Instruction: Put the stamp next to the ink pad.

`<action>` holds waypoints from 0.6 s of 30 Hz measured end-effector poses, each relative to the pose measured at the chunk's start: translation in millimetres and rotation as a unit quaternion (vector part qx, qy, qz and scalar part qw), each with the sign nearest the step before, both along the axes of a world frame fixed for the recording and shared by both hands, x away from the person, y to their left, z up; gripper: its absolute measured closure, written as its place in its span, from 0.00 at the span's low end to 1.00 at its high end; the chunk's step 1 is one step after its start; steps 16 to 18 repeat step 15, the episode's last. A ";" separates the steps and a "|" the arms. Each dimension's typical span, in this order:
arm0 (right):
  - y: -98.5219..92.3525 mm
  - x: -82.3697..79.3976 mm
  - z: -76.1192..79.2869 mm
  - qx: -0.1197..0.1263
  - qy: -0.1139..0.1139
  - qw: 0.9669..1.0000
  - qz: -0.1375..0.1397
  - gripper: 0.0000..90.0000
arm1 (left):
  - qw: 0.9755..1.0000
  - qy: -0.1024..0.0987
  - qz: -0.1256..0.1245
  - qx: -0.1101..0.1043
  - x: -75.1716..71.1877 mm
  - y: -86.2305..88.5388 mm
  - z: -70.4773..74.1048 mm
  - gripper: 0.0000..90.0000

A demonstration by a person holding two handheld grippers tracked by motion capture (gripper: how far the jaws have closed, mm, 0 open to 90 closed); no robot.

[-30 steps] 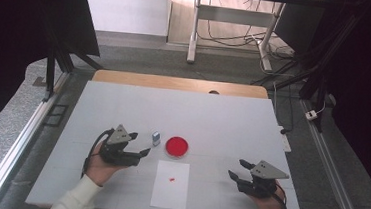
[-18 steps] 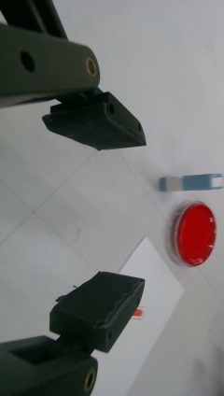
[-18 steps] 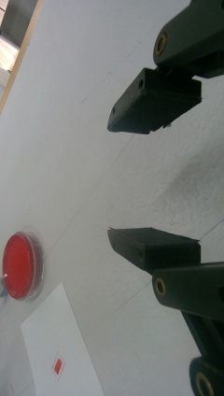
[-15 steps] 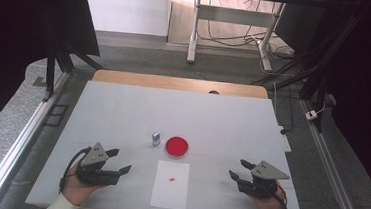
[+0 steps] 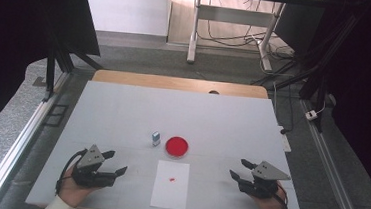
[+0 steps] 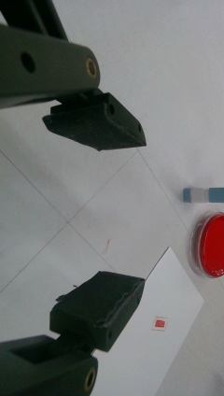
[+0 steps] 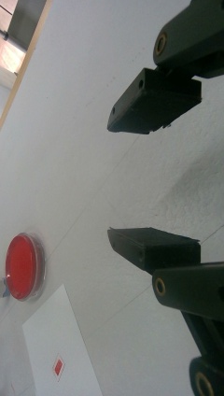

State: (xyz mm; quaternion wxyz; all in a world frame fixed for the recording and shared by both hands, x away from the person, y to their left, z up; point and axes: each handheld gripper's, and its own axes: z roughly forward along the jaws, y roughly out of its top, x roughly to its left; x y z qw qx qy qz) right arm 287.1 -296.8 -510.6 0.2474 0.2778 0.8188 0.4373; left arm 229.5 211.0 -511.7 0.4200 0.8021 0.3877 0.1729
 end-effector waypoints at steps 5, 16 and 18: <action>0.3 0.1 -0.3 0.000 0.000 1.000 0.003 0.45 | 1.000 -0.001 0.001 0.001 0.2 0.5 -0.2 0.31; 0.9 -0.1 -0.6 -0.001 0.000 1.000 0.006 0.45 | 1.000 0.000 0.002 0.001 0.9 0.8 -0.9 0.31; 0.9 -0.1 -0.6 -0.001 0.000 1.000 0.006 0.45 | 1.000 0.000 0.002 0.001 0.9 0.8 -0.9 0.31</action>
